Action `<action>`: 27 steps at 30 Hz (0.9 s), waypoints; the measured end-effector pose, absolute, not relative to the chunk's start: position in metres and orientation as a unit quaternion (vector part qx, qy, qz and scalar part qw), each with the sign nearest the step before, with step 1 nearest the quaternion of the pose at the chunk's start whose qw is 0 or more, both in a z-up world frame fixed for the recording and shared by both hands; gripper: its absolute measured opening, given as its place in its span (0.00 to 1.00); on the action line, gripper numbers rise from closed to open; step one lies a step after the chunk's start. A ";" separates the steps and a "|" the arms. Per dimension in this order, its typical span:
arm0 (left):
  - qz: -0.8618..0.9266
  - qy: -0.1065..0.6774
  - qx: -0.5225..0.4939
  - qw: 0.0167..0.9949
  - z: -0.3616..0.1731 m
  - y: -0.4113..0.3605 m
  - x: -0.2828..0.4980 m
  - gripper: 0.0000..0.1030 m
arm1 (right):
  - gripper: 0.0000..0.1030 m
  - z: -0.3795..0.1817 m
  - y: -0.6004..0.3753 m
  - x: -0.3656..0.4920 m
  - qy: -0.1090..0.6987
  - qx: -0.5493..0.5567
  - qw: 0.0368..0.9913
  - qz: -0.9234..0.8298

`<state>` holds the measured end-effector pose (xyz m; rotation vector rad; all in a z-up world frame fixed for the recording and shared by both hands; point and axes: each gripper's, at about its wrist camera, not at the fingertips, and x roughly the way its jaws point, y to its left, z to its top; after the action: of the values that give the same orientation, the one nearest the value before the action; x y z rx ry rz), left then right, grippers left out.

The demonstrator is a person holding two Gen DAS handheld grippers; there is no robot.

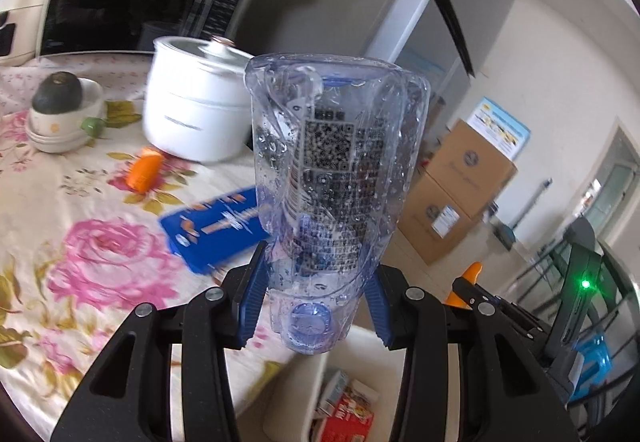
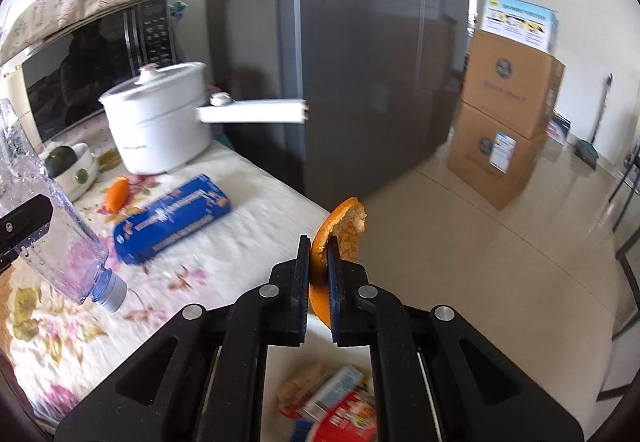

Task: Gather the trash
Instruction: 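Carry both to the white bin, open the right gripper while the left releases the bottle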

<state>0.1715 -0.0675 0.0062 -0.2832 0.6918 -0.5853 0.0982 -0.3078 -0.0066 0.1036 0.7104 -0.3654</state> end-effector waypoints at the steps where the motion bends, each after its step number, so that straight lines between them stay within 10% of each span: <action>1: -0.288 0.337 -0.132 0.887 0.003 -0.075 0.169 0.43 | 0.07 -0.011 -0.315 0.091 0.352 0.057 0.916 -0.183; 8: -0.313 0.364 -0.117 0.869 -0.016 -0.113 0.154 0.43 | 0.08 -0.045 -0.341 0.067 0.399 0.102 0.888 -0.204; 12: -0.328 0.374 -0.110 0.860 -0.021 -0.132 0.148 0.43 | 0.37 -0.050 -0.352 0.053 0.401 0.109 0.881 -0.225; 27: -0.396 0.403 -0.049 0.824 -0.040 -0.214 0.117 0.43 | 0.89 -0.028 -0.412 0.004 0.320 0.110 0.856 -0.390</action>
<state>0.1168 -0.2140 -0.0400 -0.1043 0.8577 -0.8416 0.0037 -0.4125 -0.0279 0.2318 0.6732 -0.8188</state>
